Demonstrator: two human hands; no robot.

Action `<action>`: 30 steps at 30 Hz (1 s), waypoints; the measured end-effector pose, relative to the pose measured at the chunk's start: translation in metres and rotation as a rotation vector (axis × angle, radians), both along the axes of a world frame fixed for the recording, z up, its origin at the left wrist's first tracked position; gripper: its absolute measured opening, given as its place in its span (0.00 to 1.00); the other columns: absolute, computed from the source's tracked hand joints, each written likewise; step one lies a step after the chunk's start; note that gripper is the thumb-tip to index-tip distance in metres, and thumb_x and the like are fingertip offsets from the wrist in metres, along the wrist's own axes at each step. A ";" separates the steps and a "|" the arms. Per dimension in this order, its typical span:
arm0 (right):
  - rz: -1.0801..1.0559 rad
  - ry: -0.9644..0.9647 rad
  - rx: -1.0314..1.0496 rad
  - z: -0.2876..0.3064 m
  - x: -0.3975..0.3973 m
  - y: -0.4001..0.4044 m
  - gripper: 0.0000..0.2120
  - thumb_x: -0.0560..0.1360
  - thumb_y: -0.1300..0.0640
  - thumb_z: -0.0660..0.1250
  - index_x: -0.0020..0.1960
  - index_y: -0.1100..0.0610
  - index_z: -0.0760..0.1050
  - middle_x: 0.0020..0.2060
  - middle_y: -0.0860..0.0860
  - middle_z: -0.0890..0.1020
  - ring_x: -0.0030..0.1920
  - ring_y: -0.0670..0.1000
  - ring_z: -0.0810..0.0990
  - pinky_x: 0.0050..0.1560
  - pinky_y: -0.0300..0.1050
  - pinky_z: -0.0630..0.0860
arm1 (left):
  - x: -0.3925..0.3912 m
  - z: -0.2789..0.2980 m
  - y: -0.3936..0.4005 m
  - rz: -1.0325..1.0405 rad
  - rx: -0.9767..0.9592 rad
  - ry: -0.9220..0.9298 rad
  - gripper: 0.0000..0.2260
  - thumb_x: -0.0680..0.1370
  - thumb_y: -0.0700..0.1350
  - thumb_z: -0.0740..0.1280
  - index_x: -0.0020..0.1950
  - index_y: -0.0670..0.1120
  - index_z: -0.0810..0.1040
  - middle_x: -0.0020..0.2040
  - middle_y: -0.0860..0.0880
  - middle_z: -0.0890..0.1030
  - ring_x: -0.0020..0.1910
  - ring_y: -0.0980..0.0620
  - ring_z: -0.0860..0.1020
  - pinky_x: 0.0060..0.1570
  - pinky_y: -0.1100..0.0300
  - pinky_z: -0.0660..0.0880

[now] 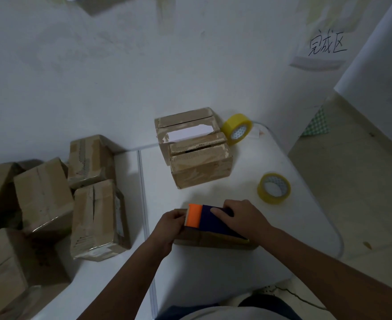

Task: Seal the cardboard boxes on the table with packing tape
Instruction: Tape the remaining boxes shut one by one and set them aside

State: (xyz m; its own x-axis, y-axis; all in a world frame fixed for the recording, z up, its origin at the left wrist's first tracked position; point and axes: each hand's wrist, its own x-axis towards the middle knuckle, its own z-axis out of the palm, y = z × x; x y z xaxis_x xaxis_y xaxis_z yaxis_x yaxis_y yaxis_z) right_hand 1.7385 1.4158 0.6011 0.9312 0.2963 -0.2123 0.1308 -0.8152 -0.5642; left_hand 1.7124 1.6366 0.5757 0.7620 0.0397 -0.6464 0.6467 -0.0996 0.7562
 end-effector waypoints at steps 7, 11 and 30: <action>0.114 -0.010 -0.142 0.009 0.005 -0.002 0.21 0.77 0.33 0.55 0.44 0.51 0.72 0.35 0.47 0.76 0.34 0.46 0.74 0.31 0.36 0.64 | 0.002 0.004 0.015 0.117 0.029 -0.049 0.07 0.81 0.38 0.64 0.53 0.40 0.82 0.48 0.40 0.83 0.48 0.46 0.80 0.56 0.50 0.77; 0.138 -0.007 -0.185 0.010 0.008 -0.006 0.21 0.77 0.33 0.54 0.43 0.50 0.71 0.33 0.45 0.74 0.33 0.44 0.74 0.31 0.36 0.65 | 0.001 0.004 0.032 0.184 0.045 -0.062 0.06 0.81 0.39 0.65 0.51 0.42 0.82 0.47 0.43 0.82 0.48 0.49 0.78 0.50 0.57 0.76; 0.164 0.054 -0.491 -0.013 0.019 0.018 0.25 0.78 0.32 0.52 0.49 0.53 0.71 0.41 0.50 0.76 0.40 0.50 0.74 0.40 0.42 0.72 | -0.009 -0.040 0.057 0.238 0.126 -0.011 0.03 0.80 0.40 0.67 0.51 0.43 0.80 0.49 0.46 0.81 0.48 0.50 0.78 0.45 0.60 0.74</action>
State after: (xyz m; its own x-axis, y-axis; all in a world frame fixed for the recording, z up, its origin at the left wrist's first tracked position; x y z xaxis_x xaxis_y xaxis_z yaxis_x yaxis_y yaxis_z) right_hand 1.7572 1.4340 0.5877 0.8649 0.2909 -0.4090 0.2604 -0.9567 -0.1298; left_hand 1.7032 1.6940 0.5353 0.7287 0.2980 -0.6166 0.6549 -0.0401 0.7546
